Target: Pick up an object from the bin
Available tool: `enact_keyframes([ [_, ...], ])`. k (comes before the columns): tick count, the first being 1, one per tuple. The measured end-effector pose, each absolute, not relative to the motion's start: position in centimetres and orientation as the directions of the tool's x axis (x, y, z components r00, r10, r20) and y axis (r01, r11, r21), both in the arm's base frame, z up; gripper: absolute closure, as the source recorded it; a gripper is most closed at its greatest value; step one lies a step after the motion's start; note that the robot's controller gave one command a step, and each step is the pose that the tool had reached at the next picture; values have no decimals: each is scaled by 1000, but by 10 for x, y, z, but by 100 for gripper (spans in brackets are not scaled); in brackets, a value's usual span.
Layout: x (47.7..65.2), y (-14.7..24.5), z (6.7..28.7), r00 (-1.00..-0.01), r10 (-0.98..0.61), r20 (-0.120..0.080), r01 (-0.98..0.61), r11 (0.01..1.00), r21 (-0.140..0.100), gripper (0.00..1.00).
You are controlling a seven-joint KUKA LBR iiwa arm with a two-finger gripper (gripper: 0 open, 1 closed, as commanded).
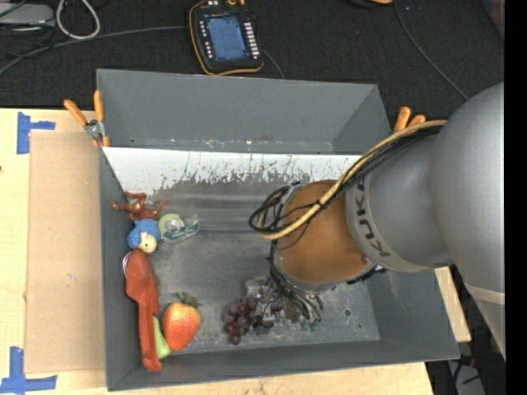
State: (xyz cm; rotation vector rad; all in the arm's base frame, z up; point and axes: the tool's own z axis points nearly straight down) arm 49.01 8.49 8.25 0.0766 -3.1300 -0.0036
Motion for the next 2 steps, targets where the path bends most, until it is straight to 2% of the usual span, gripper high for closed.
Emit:
enact_keyframes([
  [2, 491, 85, 105, -999, -48, 9, -48, 999, 3, 100],
])
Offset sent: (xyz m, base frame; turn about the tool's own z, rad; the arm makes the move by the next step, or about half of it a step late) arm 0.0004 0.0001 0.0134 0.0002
